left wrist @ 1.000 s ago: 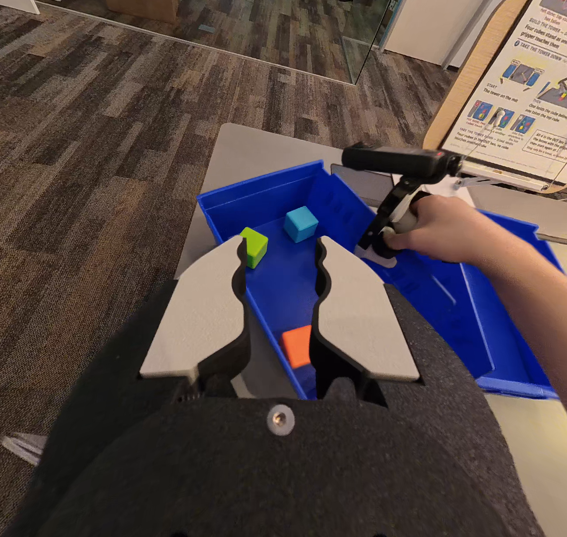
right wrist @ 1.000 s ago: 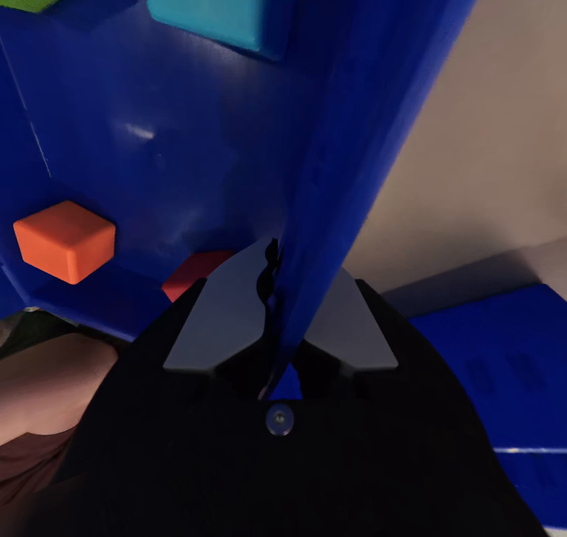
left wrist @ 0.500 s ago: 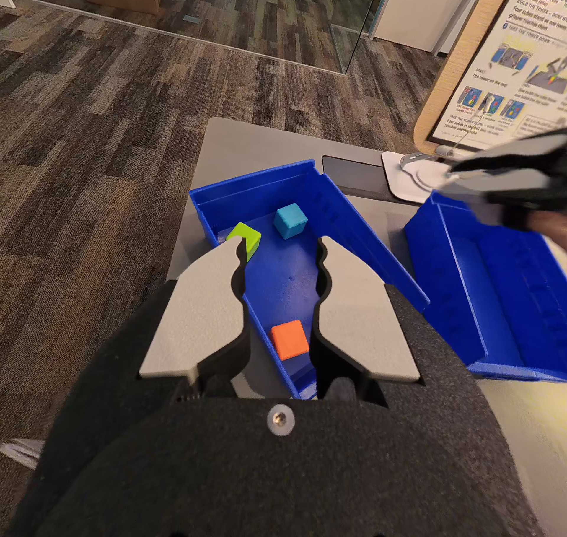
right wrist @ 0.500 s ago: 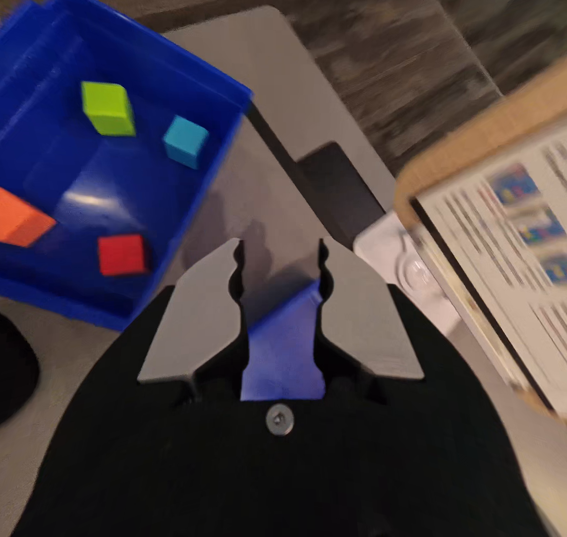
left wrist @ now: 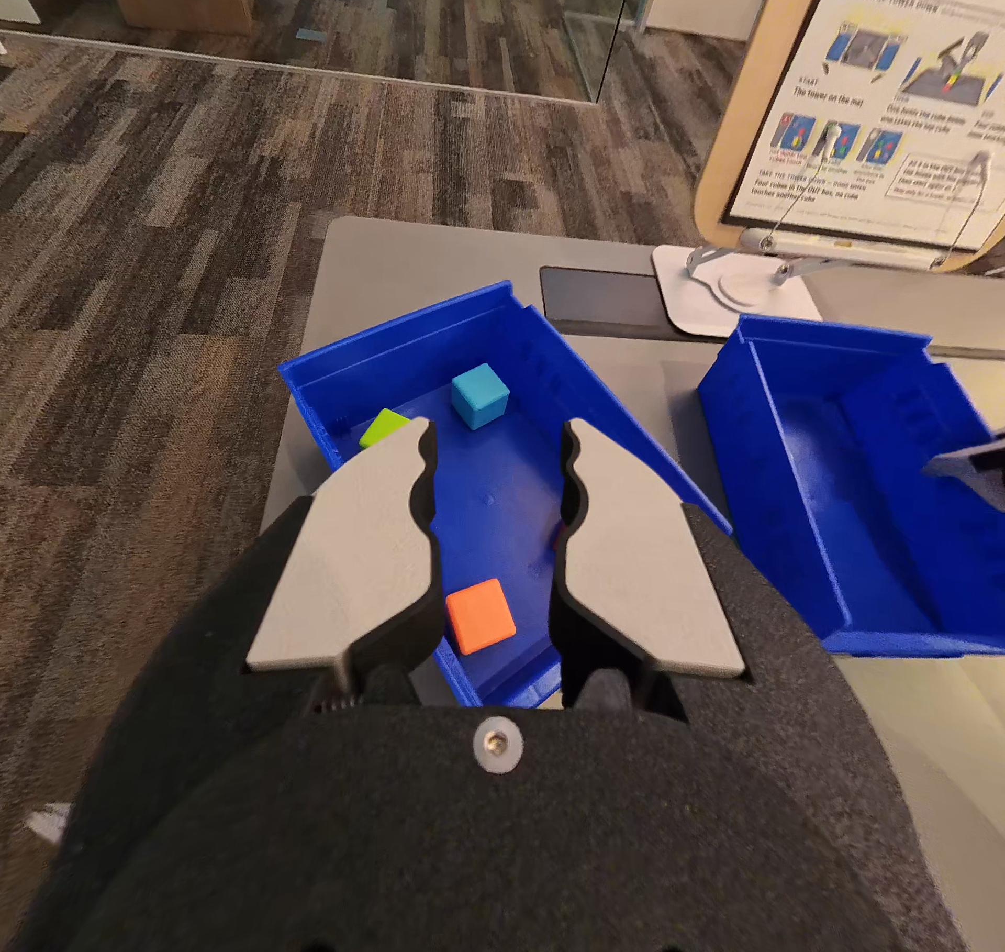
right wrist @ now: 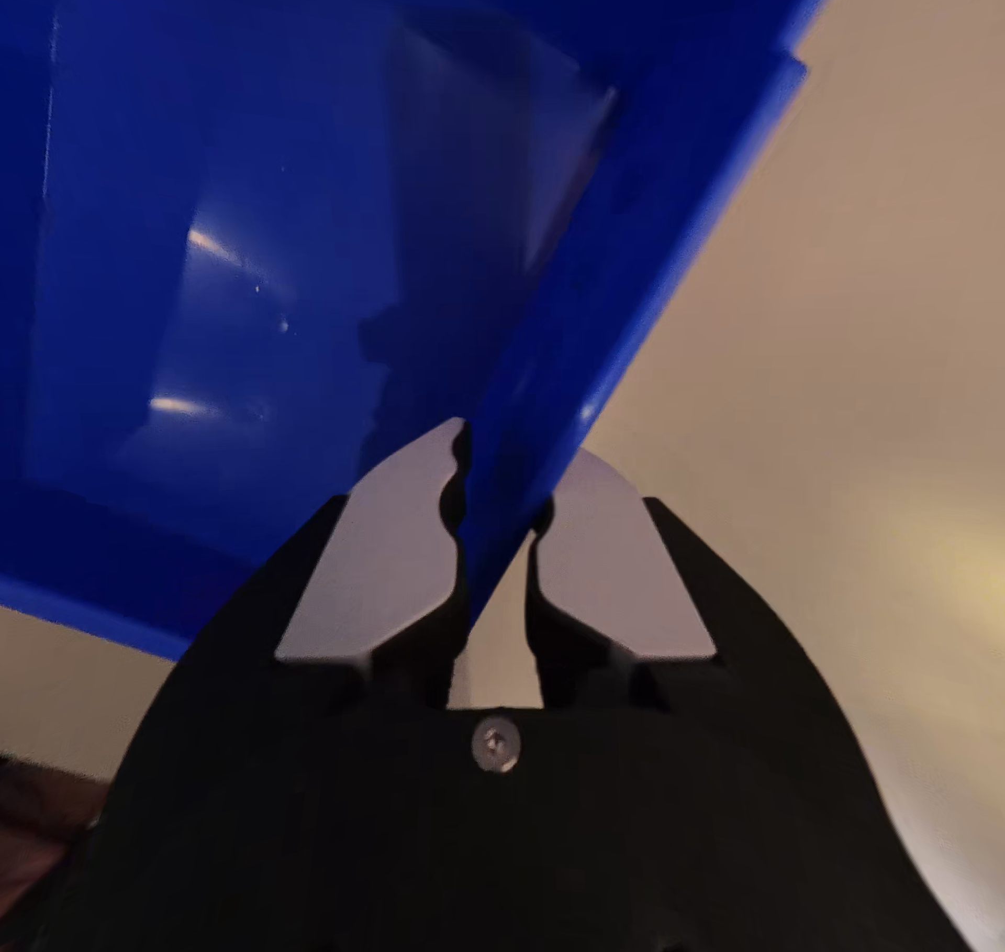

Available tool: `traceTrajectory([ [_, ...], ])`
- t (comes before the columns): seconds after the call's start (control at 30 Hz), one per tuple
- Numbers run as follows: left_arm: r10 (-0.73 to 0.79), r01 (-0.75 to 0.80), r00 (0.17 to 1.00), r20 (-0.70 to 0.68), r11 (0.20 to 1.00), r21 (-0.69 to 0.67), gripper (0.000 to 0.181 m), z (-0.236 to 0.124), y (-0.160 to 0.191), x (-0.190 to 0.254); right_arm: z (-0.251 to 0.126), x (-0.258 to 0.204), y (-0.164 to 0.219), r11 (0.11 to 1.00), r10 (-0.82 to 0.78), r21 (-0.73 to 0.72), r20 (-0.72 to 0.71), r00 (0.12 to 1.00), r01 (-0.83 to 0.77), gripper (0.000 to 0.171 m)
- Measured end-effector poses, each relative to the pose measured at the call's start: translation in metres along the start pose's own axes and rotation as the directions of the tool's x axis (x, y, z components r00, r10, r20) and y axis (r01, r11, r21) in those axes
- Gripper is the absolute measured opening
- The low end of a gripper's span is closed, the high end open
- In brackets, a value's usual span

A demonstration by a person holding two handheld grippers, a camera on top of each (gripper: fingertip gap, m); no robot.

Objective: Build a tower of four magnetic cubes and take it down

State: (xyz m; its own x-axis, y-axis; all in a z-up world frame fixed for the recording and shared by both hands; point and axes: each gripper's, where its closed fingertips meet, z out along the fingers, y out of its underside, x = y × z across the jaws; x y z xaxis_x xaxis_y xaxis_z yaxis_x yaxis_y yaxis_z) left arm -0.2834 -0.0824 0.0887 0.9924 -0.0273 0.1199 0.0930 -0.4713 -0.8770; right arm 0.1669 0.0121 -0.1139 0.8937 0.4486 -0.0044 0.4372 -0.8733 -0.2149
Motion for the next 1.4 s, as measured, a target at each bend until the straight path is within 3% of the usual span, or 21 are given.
traceTrajectory([
  [0.03, 0.018, -0.017, 1.000, 0.005, 1.000, -0.010, 0.044, 0.001, 0.001, 0.003, 0.000, 0.002, 0.001, 0.999, 0.042, -0.019, 0.030, 0.999, -0.041, 0.011],
  [0.17, 0.064, -0.063, 0.998, 0.018, 0.998, -0.018, 0.044, 0.002, -0.001, 0.014, -0.001, 0.020, 0.008, 0.994, 0.100, -0.060, 0.159, 0.982, -0.091, 0.007],
  [0.37, 0.115, -0.114, 0.993, 0.021, 0.993, -0.040, 0.043, 0.007, 0.000, 0.028, -0.006, 0.095, 0.030, 0.981, 0.194, -0.034, 0.154, 0.969, -0.191, 0.007],
  [0.73, 0.187, -0.182, 0.980, 0.073, 0.981, -0.070, 0.044, 0.020, -0.003, 0.045, -0.021, 0.239, 0.103, 0.917, 0.394, 0.030, 0.101, 0.914, -0.399, 0.007],
  [1.07, 0.251, -0.237, 0.961, 0.113, 0.963, -0.128, 0.046, 0.029, 0.004, 0.046, -0.025, 0.279, 0.124, 0.923, 0.382, -0.002, 0.086, 0.920, -0.384, 0.007],
  [1.23, 0.190, -0.168, 0.969, 0.154, 0.975, -0.147, 0.048, 0.023, 0.010, 0.019, -0.026, 0.284, 0.127, 0.894, 0.438, 0.051, 0.108, 0.893, -0.445, 0.007],
  [1.4, 0.045, 0.016, 0.965, 0.257, 0.973, -0.229, 0.060, 0.015, 0.038, -0.038, -0.054, 0.301, 0.118, 0.838, 0.476, 0.304, -0.005, 0.880, -0.452, 0.042],
])
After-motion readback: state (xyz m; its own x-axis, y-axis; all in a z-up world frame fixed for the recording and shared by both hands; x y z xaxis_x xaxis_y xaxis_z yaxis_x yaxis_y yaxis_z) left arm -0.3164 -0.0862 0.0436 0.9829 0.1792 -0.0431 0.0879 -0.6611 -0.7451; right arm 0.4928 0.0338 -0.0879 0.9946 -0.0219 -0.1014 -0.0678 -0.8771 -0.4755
